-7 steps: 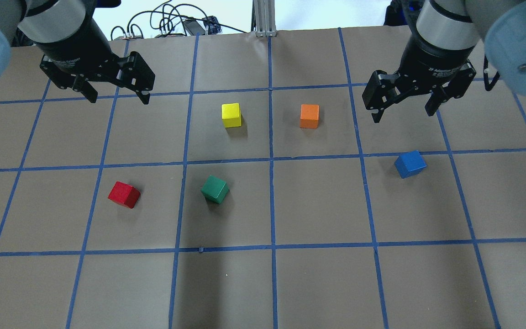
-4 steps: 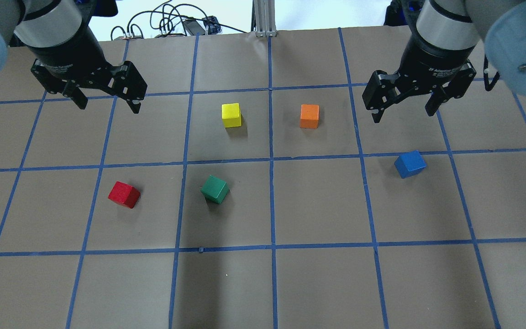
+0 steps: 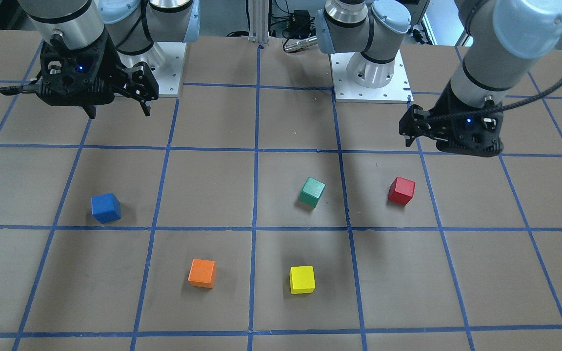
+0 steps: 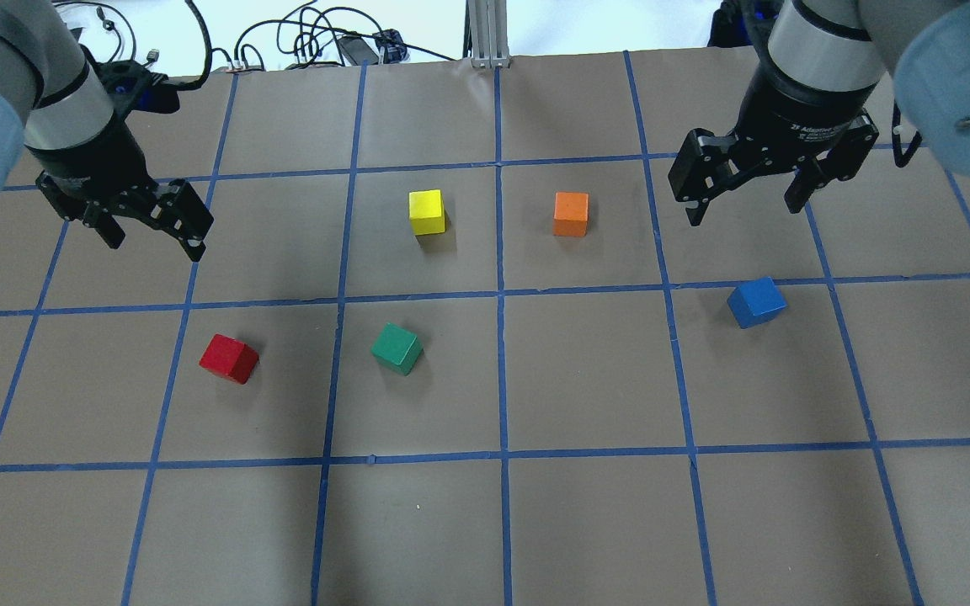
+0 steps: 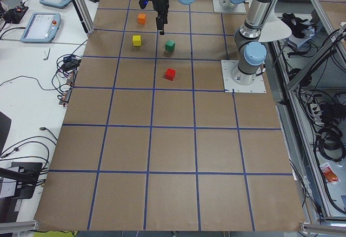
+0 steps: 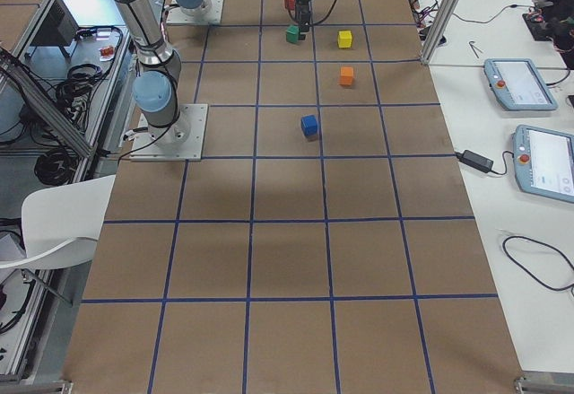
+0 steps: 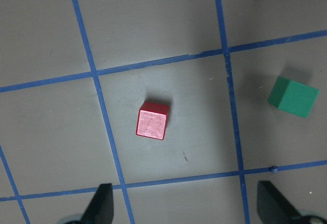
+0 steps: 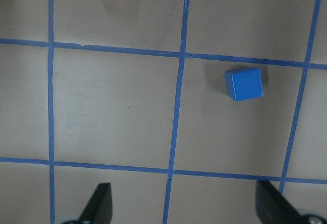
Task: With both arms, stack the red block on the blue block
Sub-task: 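Lower the left gripper over the red cube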
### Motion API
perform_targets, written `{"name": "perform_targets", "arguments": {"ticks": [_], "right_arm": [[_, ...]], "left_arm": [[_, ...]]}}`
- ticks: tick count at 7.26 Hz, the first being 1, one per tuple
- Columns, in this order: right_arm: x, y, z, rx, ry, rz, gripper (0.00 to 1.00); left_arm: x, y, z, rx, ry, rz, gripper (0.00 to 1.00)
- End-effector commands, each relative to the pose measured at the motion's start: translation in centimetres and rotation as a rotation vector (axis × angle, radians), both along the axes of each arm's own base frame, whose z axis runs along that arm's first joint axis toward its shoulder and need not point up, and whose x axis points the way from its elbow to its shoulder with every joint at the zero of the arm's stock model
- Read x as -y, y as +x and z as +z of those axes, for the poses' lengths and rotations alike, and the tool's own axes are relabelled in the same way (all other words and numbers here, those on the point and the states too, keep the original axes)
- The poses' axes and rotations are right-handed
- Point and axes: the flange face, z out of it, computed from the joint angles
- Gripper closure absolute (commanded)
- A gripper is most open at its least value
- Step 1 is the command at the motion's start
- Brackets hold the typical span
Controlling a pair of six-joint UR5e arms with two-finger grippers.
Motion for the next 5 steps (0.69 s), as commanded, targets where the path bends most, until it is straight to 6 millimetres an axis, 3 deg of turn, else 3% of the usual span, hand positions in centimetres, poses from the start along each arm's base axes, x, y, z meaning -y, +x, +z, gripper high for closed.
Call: {"name": "perform_targets", "arguments": {"ticks": [1, 3, 5], "right_arm": [[0.0, 0.0, 0.0, 0.001, 0.000, 0.000, 0.00], [0.0, 0.0, 0.1, 0.001, -0.003, 0.000, 0.00], [-0.1, 0.0, 0.0, -0.001, -0.001, 0.000, 0.00]], "left_arm": [[-0.1, 2.0, -8.7, -0.009, -0.016, -0.086, 0.00], [-1.5, 1.8, -14.1, -0.010, -0.026, -0.088, 0.00], [-2.1, 1.5, -16.4, -0.033, 0.018, -0.083, 0.00]]}}
